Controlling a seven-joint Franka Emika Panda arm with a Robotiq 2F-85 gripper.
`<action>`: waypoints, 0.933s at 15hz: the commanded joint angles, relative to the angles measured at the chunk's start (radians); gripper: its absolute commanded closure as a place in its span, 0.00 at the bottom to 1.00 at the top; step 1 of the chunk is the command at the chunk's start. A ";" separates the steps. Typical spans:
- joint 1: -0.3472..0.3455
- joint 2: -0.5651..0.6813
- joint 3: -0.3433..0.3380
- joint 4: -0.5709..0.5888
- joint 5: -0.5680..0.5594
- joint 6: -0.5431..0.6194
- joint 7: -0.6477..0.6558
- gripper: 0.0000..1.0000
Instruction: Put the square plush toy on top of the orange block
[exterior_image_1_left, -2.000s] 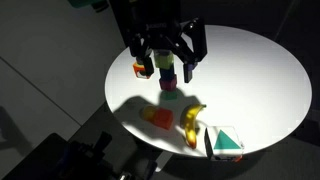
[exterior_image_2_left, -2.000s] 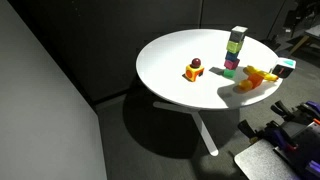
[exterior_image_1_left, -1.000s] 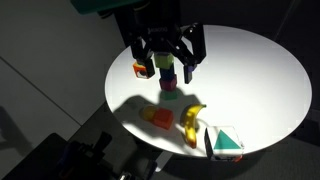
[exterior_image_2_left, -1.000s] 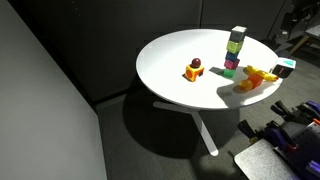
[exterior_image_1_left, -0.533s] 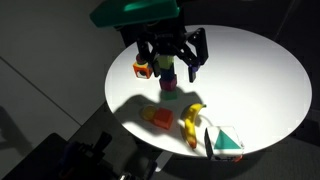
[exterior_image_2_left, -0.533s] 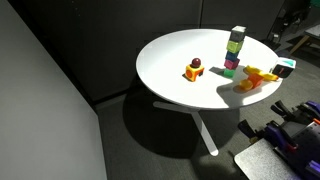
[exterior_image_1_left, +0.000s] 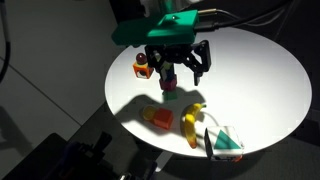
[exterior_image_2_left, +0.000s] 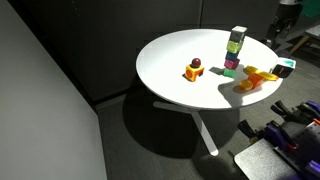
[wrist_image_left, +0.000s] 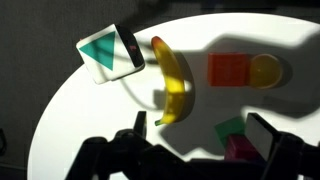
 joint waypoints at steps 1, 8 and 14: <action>-0.008 0.057 -0.015 0.034 0.084 0.035 -0.143 0.00; -0.030 0.142 -0.027 0.079 0.111 0.009 -0.210 0.00; -0.051 0.191 -0.045 0.080 0.082 0.028 -0.191 0.00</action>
